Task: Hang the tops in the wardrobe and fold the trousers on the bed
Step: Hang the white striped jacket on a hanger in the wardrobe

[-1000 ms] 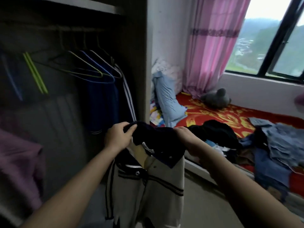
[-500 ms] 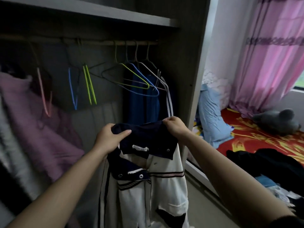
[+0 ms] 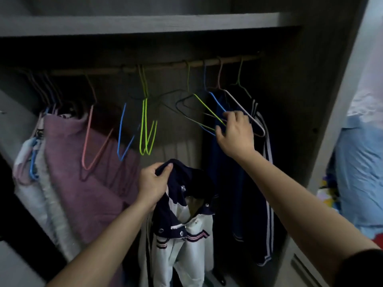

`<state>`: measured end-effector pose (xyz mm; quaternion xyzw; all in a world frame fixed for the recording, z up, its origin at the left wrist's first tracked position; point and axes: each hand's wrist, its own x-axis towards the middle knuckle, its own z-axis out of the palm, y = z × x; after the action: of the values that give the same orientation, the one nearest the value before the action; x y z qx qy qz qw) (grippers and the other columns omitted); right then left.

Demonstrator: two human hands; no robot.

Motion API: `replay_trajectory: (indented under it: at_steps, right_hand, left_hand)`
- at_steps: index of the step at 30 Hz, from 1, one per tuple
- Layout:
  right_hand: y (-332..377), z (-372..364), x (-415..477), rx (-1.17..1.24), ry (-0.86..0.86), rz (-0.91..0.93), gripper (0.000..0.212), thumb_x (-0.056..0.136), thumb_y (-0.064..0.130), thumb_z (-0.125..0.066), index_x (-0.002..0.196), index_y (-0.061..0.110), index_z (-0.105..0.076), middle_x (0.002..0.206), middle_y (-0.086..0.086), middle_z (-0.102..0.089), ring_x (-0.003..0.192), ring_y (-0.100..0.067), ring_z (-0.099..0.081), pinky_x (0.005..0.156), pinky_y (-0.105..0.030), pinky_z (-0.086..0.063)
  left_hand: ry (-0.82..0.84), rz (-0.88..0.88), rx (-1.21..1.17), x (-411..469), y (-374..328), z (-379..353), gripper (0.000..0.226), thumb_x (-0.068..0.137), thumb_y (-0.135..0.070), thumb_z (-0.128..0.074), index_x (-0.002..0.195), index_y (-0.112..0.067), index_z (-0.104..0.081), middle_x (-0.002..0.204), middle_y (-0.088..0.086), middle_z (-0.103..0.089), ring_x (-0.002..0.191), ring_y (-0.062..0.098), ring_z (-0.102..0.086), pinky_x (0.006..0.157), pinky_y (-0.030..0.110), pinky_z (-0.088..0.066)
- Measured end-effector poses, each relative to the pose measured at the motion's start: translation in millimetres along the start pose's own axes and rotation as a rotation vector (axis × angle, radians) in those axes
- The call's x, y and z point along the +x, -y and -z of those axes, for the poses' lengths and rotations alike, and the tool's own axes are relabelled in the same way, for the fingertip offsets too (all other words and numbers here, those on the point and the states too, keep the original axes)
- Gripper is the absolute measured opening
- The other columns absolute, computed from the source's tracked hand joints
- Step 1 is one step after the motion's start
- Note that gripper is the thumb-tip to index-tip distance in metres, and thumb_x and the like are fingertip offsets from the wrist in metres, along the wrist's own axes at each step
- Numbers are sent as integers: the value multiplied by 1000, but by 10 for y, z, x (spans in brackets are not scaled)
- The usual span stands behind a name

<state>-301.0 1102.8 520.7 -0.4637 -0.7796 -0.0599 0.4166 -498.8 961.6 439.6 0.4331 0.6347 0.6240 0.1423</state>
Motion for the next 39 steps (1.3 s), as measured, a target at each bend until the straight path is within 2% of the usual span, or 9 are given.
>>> replay_trajectory:
  at_steps: [4,7,13,18,23,25,29,33,39]
  right_hand:
    - [-40,-229,408,-72,233,-1,62,99,44,-51,143,4,-35,134,-19,-50,121,-39,-49,85,-47,-48]
    - [-23,-394,594,8,296,14,35,103,31,-47,127,5,-45,117,-21,-62,103,-42,-61,67,-40,-41]
    - [150,-450,618,429,185,-29,28,106,31,-38,113,13,-58,103,-16,-68,96,-40,-62,68,-35,-37]
    - [58,-457,154,789,56,-111,26,107,27,-38,115,17,-61,94,7,-63,85,-9,-62,70,-24,-36]
    - [-387,-615,-922,770,-54,-126,19,105,41,-36,105,33,-53,68,12,-54,62,-4,-55,53,-15,-33]
    - [-564,-681,-1242,767,13,-188,5,103,39,-45,103,38,-49,69,12,-57,59,-7,-55,52,-15,-36]
    - [-717,-622,-1412,810,41,-387,24,99,37,-57,122,32,-49,67,20,-58,58,0,-55,55,-12,-41]
    - [-744,-361,-1440,792,82,-310,7,101,38,-55,103,40,-61,83,16,-66,72,7,-60,61,-8,-44]
    - [-677,87,-1487,718,328,-248,17,98,33,-60,99,23,-74,85,3,-73,82,-13,-68,78,-38,-55]
  left_hand:
    - [-46,-59,105,116,-45,-54,13,91,-22,-69,80,-20,-75,72,-5,-73,70,10,-69,64,26,-54]
    - [-82,-86,172,179,-79,-10,12,91,-23,-70,84,-16,-76,75,-4,-74,74,14,-71,68,35,-57]
    - [-186,-102,227,211,-98,78,8,88,-22,-73,89,-15,-77,76,-10,-74,74,5,-70,69,28,-58]
    - [-175,-94,236,133,-23,83,4,86,-24,-75,84,-27,-76,75,-15,-73,72,2,-70,65,21,-56]
    - [-131,-81,196,15,26,8,17,86,-23,-75,76,-37,-73,76,-16,-73,72,2,-69,66,22,-55]
    - [-101,-57,170,-29,55,-34,9,86,-22,-75,80,-28,-76,76,-11,-74,75,8,-71,70,33,-57]
    - [-36,-52,150,-124,83,-125,4,87,-22,-74,85,-20,-77,77,-8,-74,77,12,-71,74,40,-58]
    - [-14,-73,169,-212,102,-206,5,87,-24,-74,83,-26,-75,74,-12,-73,73,5,-69,71,36,-57]
    - [3,-180,400,-202,209,-245,11,87,-30,-73,90,-20,-77,82,4,-70,78,22,-66,70,33,-50]
